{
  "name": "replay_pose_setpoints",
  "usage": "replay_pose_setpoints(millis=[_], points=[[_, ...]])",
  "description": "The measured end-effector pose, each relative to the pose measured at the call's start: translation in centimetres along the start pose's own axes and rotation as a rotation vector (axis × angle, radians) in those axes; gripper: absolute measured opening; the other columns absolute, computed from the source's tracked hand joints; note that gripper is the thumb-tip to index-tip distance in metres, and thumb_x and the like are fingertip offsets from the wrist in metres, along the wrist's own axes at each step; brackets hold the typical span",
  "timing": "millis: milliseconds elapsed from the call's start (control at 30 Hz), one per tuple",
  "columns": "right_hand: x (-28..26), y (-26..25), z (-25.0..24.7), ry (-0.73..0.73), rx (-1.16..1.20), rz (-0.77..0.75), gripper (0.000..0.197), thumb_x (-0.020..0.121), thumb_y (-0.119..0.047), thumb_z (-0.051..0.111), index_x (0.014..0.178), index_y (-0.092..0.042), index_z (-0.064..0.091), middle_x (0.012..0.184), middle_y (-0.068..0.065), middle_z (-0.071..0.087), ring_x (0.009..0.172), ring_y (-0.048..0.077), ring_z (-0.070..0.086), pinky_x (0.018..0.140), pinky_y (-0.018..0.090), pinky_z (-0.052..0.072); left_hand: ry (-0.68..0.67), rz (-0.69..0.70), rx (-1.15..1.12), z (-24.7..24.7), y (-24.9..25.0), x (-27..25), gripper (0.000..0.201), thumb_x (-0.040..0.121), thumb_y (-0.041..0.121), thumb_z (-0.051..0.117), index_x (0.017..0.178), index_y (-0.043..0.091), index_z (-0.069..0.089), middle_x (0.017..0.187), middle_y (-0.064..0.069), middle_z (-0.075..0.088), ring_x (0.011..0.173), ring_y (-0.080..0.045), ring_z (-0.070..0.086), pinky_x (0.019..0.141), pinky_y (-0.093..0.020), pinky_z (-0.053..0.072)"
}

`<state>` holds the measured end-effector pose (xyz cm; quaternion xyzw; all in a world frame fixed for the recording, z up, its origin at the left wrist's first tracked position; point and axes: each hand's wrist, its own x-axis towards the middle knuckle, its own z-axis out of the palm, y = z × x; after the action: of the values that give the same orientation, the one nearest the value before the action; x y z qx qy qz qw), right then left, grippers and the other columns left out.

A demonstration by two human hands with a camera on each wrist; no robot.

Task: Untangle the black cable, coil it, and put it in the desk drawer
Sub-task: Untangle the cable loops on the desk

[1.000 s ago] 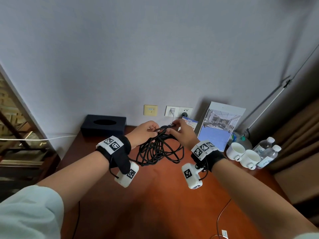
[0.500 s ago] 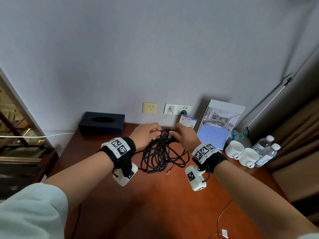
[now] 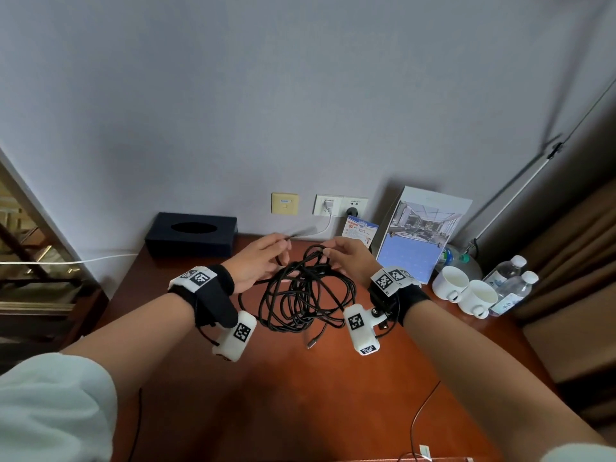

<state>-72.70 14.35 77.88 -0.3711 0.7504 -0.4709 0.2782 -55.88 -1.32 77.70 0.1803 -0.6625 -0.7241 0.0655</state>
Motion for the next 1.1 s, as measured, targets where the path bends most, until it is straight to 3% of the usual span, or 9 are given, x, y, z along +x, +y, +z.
replay_pose_setpoints(millis=[100,167,233,333,467,567,867,1000,1100], points=[[-0.2,0.6,-0.5,0.105,0.087,0.057,0.012,0.096,0.001,0.049,0.096,-0.006,0.059,0.076,0.013,0.062,0.057,0.009,0.062,0.058,0.022,0.054,-0.013,-0.032,-0.215,-0.9,0.5,-0.4,0.016,0.103,0.024,0.037,0.098,0.015,0.05,0.092,-0.001,0.058,0.101,-0.037,0.066,0.09,-0.042,0.051],[-0.5,0.6,-1.0,0.144,0.142,0.091,0.012,0.097,0.003,0.045,0.096,-0.004,0.054,0.073,0.011,0.057,0.041,-0.003,0.052,0.041,0.01,0.04,0.027,-0.084,-0.186,-1.2,0.5,-0.5,0.015,0.103,0.026,0.038,0.098,0.015,0.048,0.099,-0.003,0.057,0.097,-0.036,0.067,0.087,-0.043,0.053],[-0.5,0.6,-1.1,0.131,0.139,0.081,0.017,0.098,0.002,0.044,0.089,-0.009,0.053,0.072,0.01,0.056,0.039,-0.004,0.049,0.039,0.009,0.036,0.055,-0.143,-0.083,-1.2,0.2,-0.4,0.015,0.101,0.03,0.043,0.101,0.016,0.048,0.109,-0.006,0.056,0.094,-0.03,0.067,0.087,-0.042,0.053],[-0.1,0.5,-1.1,0.114,0.144,0.049,0.013,0.098,0.002,0.044,0.092,-0.006,0.052,0.073,0.012,0.058,0.041,-0.002,0.047,0.042,0.01,0.036,0.036,-0.233,0.115,-0.8,0.0,-0.3,0.035,0.095,0.044,0.05,0.118,0.018,0.046,0.122,-0.004,0.056,0.097,-0.022,0.061,0.088,-0.037,0.049],[-0.1,0.2,-1.1,0.123,0.161,0.027,0.011,0.098,0.001,0.043,0.095,-0.006,0.051,0.074,0.011,0.059,0.044,-0.002,0.048,0.045,0.01,0.037,0.053,-0.205,0.416,0.0,0.6,-0.2,0.039,0.092,0.047,0.054,0.114,0.015,0.047,0.084,0.001,0.053,0.065,-0.01,0.048,0.064,-0.024,0.043],[-0.3,0.4,-1.2,0.117,0.177,0.025,0.012,0.099,0.002,0.041,0.094,-0.005,0.049,0.075,0.009,0.057,0.046,-0.004,0.052,0.046,0.009,0.038,0.052,-0.166,0.58,-0.2,0.8,-0.2,0.034,0.096,0.039,0.049,0.115,0.011,0.055,0.084,-0.005,0.055,0.063,-0.015,0.046,0.06,-0.022,0.041],[-0.5,-0.4,-1.0,0.095,0.154,0.081,0.015,0.098,0.003,0.043,0.091,-0.007,0.051,0.079,0.011,0.059,0.052,0.001,0.06,0.05,0.013,0.046,0.095,-0.201,0.008,-0.3,0.8,-0.5,0.03,0.103,0.026,0.039,0.107,0.002,0.057,0.066,-0.001,0.048,0.041,-0.004,0.022,0.039,-0.016,0.02],[-0.1,-1.0,-0.5,0.118,-0.144,0.082,0.006,0.095,-0.008,0.053,0.1,-0.009,0.056,0.088,0.004,0.058,0.083,0.019,0.056,0.07,0.022,0.047,0.124,-0.201,-0.139,-0.1,1.0,-0.5,0.028,0.102,0.028,0.04,0.1,0.004,0.055,0.064,-0.003,0.05,0.038,-0.004,0.024,0.036,-0.015,0.019],[0.0,-1.8,0.1,0.11,-0.299,0.032,0.027,0.089,-0.017,0.063,0.111,-0.003,0.056,0.107,0.011,0.061,0.097,0.024,0.059,0.087,0.034,0.048,0.136,-0.171,-0.151,0.2,1.3,-0.5,0.028,0.102,0.03,0.042,0.102,0.006,0.056,0.061,-0.001,0.047,0.038,-0.004,0.023,0.036,-0.015,0.019]])
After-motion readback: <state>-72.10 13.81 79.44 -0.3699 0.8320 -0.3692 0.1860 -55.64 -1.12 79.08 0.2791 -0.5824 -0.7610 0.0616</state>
